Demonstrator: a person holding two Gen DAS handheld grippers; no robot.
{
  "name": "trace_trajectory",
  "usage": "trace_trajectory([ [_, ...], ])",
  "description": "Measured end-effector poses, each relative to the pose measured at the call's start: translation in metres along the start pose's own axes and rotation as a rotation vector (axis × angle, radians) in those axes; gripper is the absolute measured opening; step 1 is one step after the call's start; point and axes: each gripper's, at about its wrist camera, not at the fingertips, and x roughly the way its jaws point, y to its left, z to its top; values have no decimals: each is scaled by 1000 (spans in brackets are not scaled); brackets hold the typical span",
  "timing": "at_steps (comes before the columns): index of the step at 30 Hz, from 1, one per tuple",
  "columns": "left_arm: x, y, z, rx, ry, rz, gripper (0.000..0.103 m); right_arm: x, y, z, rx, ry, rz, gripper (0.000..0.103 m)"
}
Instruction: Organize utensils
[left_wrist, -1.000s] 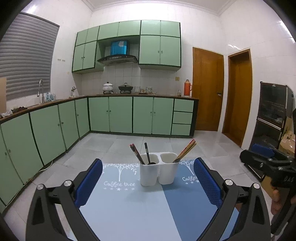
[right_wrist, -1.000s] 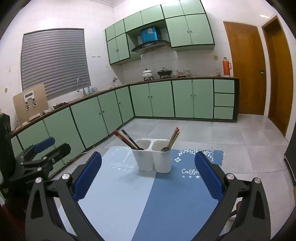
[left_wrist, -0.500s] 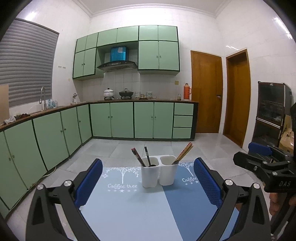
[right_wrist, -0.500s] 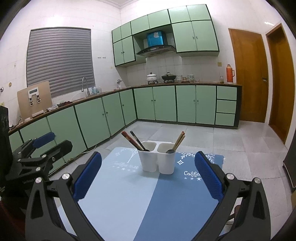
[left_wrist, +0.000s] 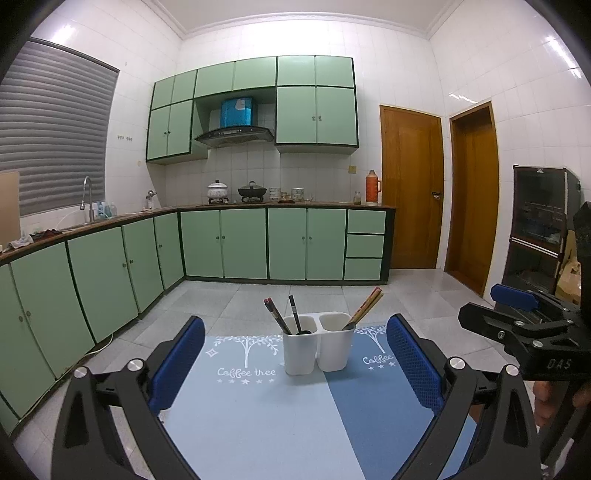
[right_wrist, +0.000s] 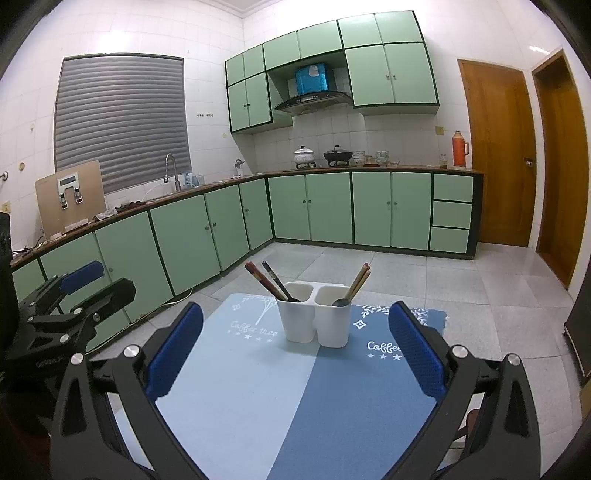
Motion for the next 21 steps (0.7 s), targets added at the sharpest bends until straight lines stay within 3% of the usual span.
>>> trace_trajectory([
  [21, -3, 2, 0, -1, -1, 5, 97, -3, 3, -1, 1, -4, 4, 98],
])
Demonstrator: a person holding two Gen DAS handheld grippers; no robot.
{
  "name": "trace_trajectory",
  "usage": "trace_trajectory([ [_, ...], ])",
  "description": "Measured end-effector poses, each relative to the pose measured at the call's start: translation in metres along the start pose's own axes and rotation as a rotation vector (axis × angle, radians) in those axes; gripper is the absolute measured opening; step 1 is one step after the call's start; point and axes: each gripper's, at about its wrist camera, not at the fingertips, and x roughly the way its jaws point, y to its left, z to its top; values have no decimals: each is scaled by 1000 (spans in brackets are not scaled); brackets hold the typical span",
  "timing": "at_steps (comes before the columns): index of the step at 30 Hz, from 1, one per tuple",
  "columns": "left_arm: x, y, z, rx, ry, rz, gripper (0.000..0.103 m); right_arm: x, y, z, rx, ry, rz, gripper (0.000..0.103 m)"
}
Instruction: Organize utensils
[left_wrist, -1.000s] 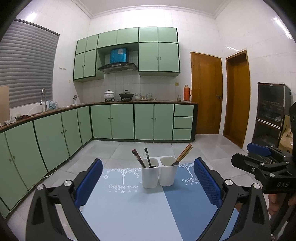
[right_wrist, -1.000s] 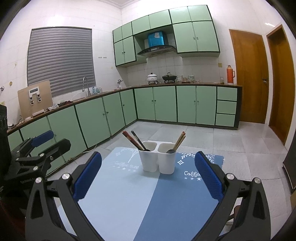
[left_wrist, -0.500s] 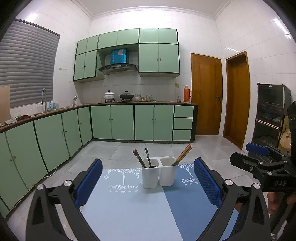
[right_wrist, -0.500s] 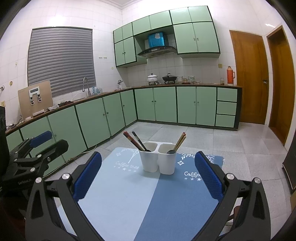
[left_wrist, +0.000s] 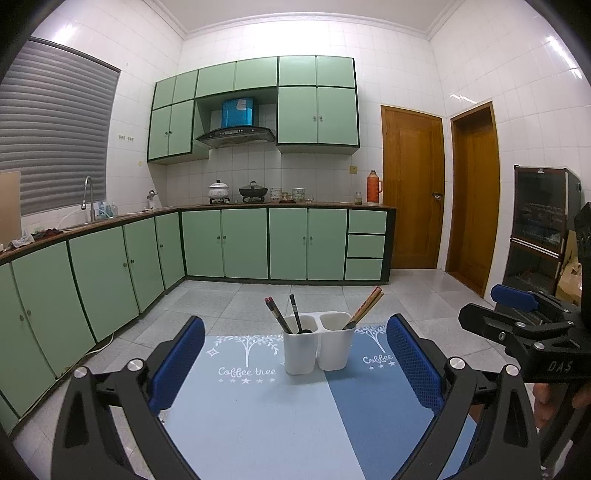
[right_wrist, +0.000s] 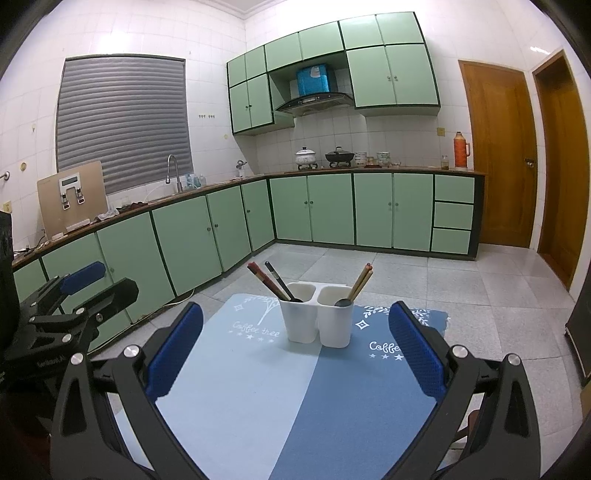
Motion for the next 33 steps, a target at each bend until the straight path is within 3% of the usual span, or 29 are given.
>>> trace_trajectory([
  [33, -1, 1, 1, 0, 0, -2, 97, -2, 8, -1, -9, 1, 8, 98],
])
